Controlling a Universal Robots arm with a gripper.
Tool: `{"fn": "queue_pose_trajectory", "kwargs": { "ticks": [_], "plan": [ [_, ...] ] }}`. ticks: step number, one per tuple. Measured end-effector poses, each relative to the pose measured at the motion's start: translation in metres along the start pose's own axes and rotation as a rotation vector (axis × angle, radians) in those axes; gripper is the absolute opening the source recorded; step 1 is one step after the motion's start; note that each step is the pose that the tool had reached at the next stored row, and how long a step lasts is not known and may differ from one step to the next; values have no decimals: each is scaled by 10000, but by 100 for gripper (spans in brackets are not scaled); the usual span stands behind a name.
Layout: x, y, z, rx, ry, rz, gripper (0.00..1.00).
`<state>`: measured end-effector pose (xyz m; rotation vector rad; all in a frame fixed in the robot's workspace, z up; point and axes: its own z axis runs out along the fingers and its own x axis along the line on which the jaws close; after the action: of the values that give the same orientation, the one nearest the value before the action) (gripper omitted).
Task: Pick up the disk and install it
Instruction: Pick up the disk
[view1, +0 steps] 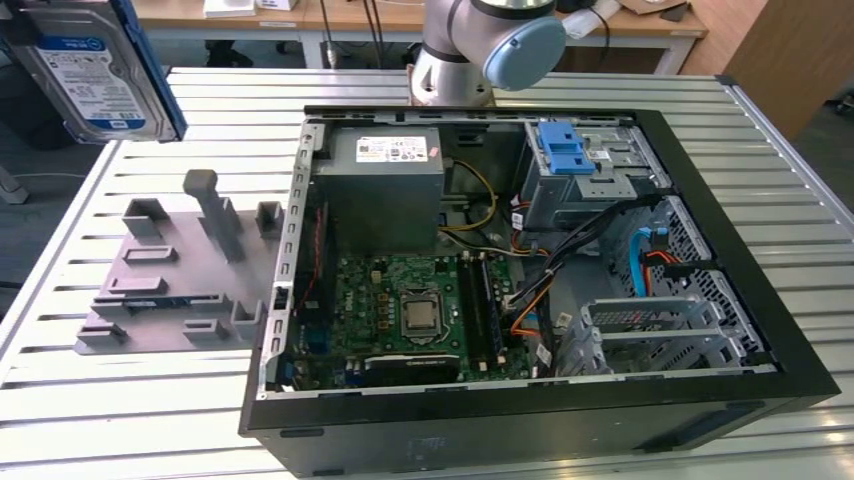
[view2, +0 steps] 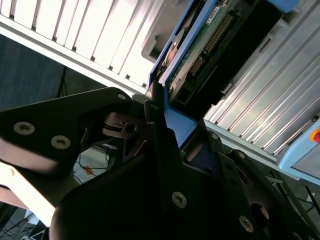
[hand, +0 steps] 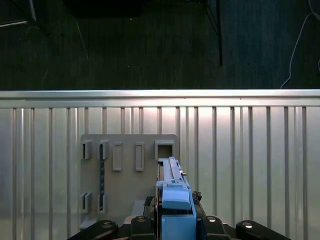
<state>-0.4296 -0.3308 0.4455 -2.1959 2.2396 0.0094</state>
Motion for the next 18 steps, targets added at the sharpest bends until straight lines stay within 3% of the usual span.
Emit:
{"fn": "queue_pose_trajectory", "kwargs": {
  "ticks": [18],
  "plan": [
    [-1,0,-195,1,0,0,36]
  ]
}}
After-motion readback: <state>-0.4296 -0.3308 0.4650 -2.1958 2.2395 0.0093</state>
